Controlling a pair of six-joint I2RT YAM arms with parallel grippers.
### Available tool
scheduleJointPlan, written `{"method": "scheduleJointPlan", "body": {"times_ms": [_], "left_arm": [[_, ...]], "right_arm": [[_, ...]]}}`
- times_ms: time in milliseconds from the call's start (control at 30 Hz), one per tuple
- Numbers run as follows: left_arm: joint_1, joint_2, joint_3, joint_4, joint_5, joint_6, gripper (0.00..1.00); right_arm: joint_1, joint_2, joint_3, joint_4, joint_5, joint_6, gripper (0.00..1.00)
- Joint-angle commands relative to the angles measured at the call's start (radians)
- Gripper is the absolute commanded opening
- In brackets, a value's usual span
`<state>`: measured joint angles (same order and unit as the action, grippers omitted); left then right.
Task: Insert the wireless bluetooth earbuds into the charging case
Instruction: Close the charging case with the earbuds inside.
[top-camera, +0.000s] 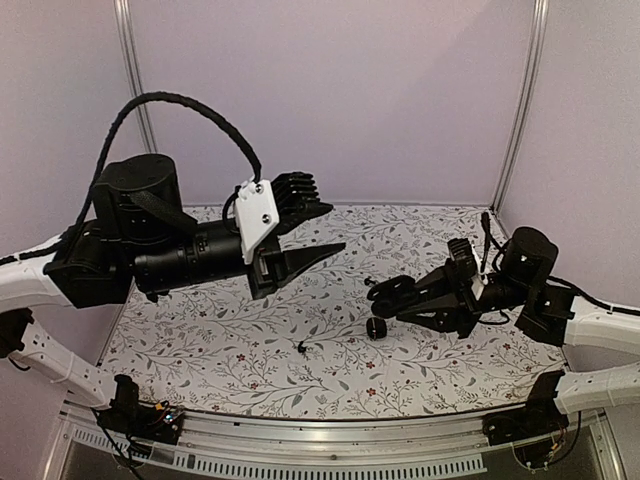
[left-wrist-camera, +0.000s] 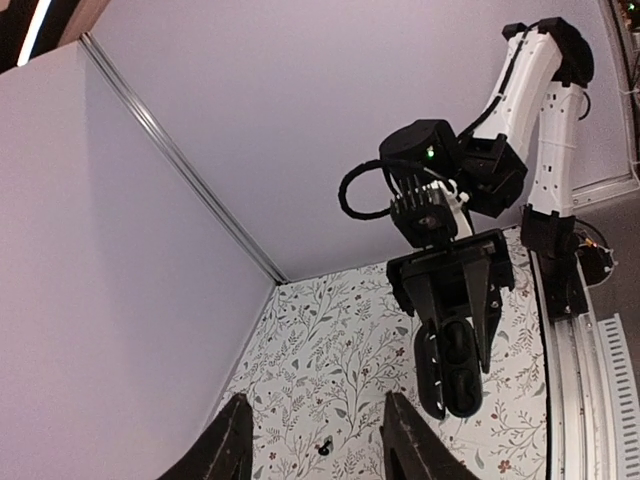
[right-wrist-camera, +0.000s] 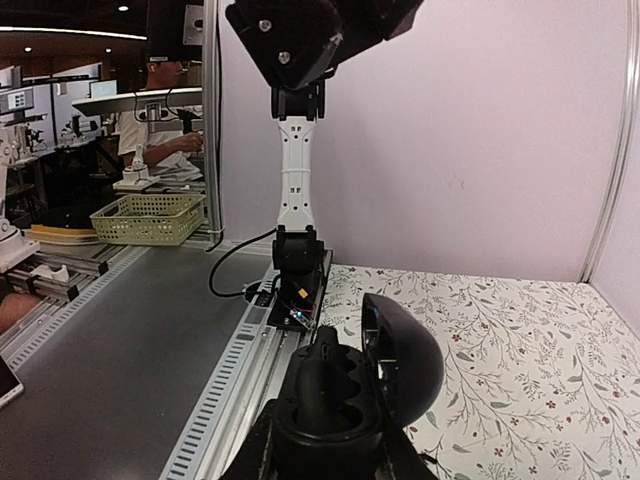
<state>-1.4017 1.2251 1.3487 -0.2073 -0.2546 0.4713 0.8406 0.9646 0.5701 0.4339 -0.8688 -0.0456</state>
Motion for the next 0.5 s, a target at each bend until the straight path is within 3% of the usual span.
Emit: {"method": "scheduleJointPlan", "body": {"times_ms": [0,467], "left_arm": [[0.026,-0.002,-0.059,0.021,0.04,-0.047,0.43],[0.05,0.111,-0.029,-0.001,0.053,-0.055,0.44]], "right_arm": [[0.018,-0.039,-0.011,-0.017,-0.051,-0.11,0.04],[0.051,-0.057,0.092,-0.195,-0.053,-0.263,0.04]]}}
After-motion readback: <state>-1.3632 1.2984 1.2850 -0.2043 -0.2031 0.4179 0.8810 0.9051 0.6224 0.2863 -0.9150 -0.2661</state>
